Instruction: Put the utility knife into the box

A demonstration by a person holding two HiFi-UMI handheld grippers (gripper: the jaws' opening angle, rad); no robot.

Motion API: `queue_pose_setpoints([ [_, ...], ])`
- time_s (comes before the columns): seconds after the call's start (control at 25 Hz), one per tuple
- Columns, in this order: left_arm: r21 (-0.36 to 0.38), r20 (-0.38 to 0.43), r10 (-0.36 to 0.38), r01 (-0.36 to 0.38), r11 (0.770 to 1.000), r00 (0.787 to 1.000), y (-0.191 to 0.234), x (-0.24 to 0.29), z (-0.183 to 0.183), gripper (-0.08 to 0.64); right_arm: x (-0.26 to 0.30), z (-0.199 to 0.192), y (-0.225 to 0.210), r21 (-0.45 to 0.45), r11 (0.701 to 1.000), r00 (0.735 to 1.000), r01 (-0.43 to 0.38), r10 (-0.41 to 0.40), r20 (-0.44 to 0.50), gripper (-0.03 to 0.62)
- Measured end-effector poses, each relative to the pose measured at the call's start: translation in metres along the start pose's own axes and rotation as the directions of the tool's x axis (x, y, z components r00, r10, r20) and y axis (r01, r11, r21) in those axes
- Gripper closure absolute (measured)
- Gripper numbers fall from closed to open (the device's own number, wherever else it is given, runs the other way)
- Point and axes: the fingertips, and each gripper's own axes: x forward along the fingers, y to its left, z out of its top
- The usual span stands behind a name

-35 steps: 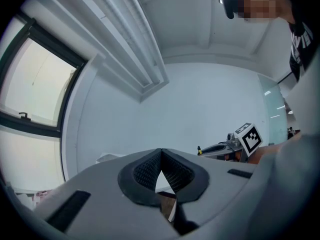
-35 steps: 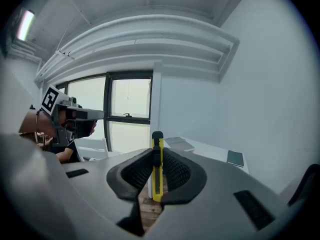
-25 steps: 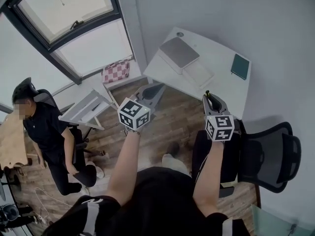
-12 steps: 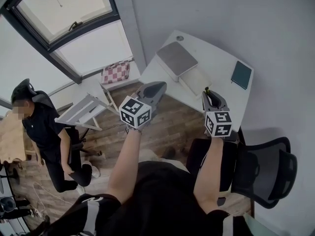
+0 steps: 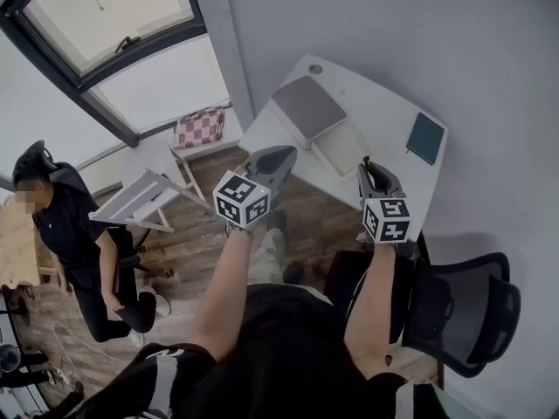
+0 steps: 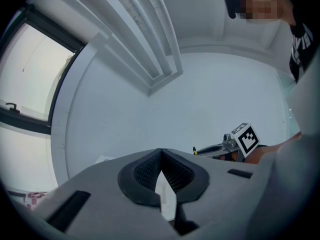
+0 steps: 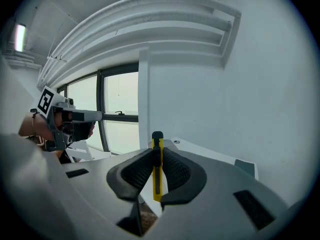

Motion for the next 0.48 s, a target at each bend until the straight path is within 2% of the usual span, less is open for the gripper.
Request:
queue_pose_setpoints([
  [0.48,-0.021,0.002,-0.017,0.017,1.000,1.000,0.039,0.043,0.003,0.534,0.047,-0.002,-0.022,0.008,1.000,0.999,-0.007,0.008,-0.049,0.520],
])
